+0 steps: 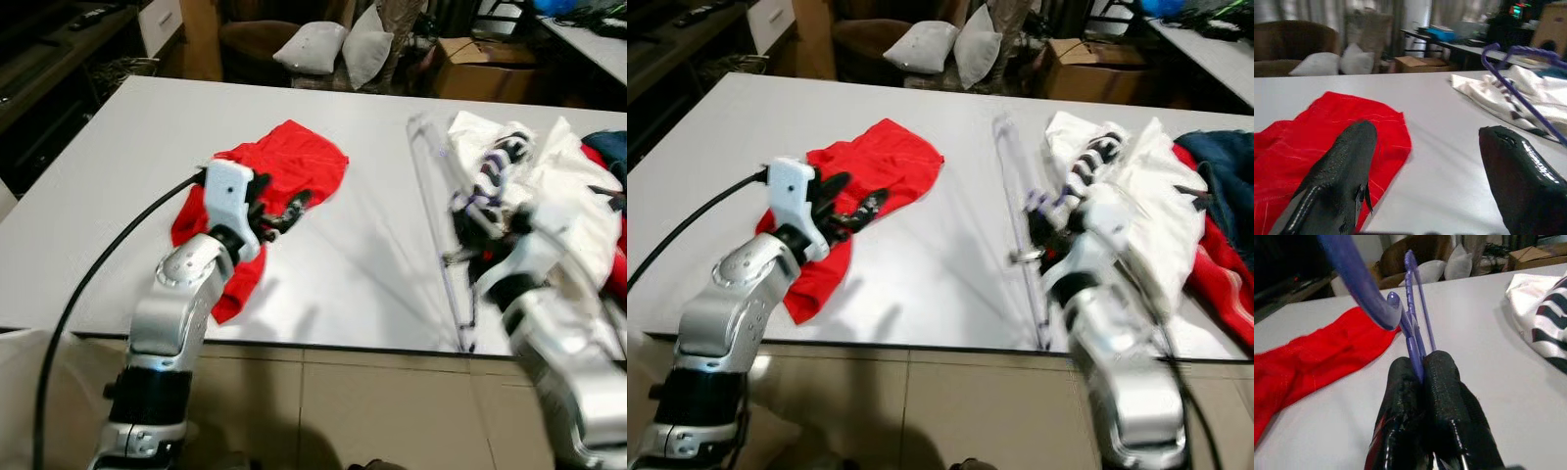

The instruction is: Hang hanger

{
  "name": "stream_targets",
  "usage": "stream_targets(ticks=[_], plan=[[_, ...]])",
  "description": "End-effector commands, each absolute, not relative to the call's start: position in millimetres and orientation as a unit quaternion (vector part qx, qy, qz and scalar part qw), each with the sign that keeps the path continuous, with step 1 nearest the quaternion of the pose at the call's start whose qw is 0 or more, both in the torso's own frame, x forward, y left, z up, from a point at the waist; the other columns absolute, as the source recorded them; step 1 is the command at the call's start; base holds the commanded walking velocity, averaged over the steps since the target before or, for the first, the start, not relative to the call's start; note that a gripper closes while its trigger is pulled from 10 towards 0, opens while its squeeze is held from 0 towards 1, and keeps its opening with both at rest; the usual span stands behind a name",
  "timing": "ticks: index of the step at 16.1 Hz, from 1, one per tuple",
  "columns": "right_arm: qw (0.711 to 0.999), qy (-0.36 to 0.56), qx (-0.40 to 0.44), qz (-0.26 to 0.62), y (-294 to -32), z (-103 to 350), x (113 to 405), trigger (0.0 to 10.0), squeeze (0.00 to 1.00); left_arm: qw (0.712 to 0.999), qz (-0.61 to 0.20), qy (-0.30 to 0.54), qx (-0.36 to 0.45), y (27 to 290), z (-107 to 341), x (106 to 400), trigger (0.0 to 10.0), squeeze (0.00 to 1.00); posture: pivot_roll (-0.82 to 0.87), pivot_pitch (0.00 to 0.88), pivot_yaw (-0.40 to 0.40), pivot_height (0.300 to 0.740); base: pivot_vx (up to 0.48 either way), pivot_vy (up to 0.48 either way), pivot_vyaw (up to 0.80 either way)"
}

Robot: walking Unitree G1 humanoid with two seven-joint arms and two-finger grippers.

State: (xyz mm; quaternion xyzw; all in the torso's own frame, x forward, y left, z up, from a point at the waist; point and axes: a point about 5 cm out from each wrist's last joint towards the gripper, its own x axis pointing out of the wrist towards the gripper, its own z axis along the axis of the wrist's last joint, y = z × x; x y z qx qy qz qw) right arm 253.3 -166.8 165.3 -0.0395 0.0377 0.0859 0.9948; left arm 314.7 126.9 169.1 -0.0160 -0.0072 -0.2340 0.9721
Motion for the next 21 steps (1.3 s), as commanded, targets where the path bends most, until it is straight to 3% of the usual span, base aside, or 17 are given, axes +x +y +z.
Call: stream_targets(ticks=[1,5,16,17,21], plan=[[0.995,0.037,-0.048,0.074,-167.8,165.0,252.0,10.0,0.0,0.976,-0.218,0.006,-0.017,124.0,158.4,315.0,10.0,0.41,-0.17,0.0,-0.019,0.74,0.0,-0.48,0.0],[0.998,0.032,-0.046,0.027,-169.4,163.4,257.7,10.0,0.0,0.984,-0.173,0.033,0.002,128.9,136.3,310.4,10.0,0.42,-0.16,0.0,-0.028,0.74,0.0,-0.48,0.0],[0.994,0.015,-0.081,0.068,-161.7,163.3,263.6,10.0,0.0,0.986,-0.167,0.016,-0.005,121.9,143.0,317.4,10.0,0.42,-0.17,0.0,-0.016,0.74,0.0,-0.48,0.0],[0.994,0.011,-0.09,0.069,-165.1,166.3,265.2,10.0,0.0,0.984,-0.178,0.018,0.002,116.7,142.6,320.2,10.0,0.42,-0.18,0.0,0.007,0.74,0.0,-0.48,0.0],[0.997,0.03,-0.063,0.034,-174.5,156.2,259.5,10.0,0.0,0.987,-0.163,0.011,-0.001,117.9,145.4,323.4,10.0,0.42,-0.17,0.0,-0.025,0.74,0.0,-0.48,0.0]])
